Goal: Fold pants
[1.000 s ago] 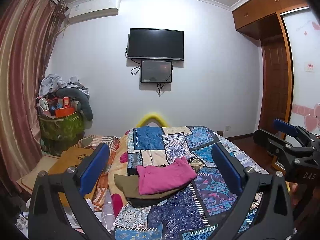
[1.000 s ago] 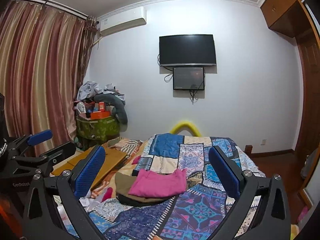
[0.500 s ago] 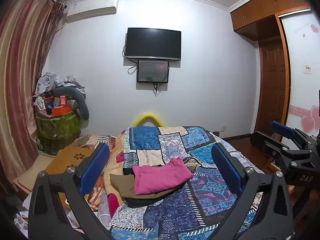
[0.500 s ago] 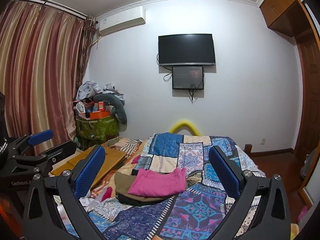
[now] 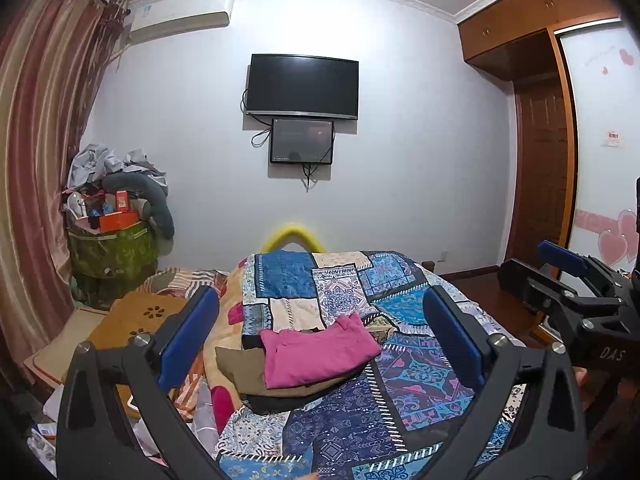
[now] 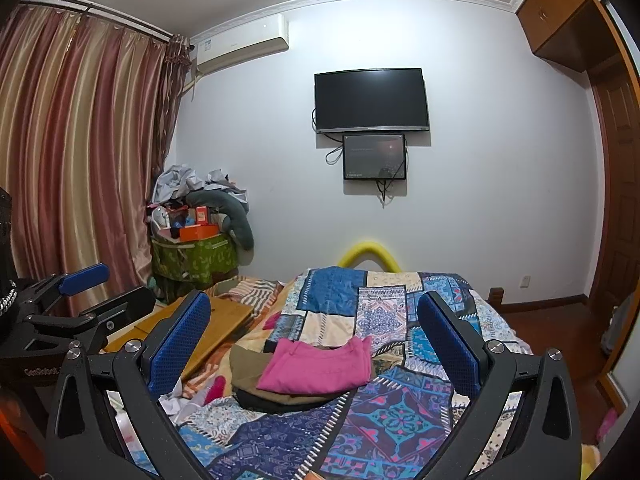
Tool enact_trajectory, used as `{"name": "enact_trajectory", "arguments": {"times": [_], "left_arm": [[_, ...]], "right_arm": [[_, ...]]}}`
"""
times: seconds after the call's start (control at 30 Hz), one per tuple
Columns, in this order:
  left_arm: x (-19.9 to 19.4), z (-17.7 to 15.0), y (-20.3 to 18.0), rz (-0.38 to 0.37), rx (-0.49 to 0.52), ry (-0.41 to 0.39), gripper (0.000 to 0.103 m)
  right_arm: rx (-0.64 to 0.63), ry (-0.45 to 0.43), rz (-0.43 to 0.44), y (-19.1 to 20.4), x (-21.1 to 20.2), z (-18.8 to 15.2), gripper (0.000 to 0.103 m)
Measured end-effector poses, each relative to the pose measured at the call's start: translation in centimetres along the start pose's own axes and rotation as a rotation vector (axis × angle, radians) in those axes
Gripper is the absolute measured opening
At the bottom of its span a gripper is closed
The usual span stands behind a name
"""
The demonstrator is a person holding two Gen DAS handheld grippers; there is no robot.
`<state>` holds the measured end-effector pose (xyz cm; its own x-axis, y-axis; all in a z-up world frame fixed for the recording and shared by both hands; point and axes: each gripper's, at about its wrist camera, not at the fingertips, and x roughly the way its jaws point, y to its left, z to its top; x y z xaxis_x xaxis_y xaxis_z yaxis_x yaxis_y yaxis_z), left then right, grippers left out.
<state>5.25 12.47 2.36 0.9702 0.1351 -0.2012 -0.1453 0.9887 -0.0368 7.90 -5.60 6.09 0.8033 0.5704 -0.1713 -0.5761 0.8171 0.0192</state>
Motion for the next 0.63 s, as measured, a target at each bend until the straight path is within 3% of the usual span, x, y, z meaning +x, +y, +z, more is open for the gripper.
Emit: {"name": "enact_trajectory", "arguments": {"times": [0.63], "left_arm": [[0.74, -0.15, -0.02, -0.007, -0.009, 0.022, 0.103]], "right_arm": [[0.017, 0.015, 0.003, 0.04, 0.07, -0.11, 0.103]]}}
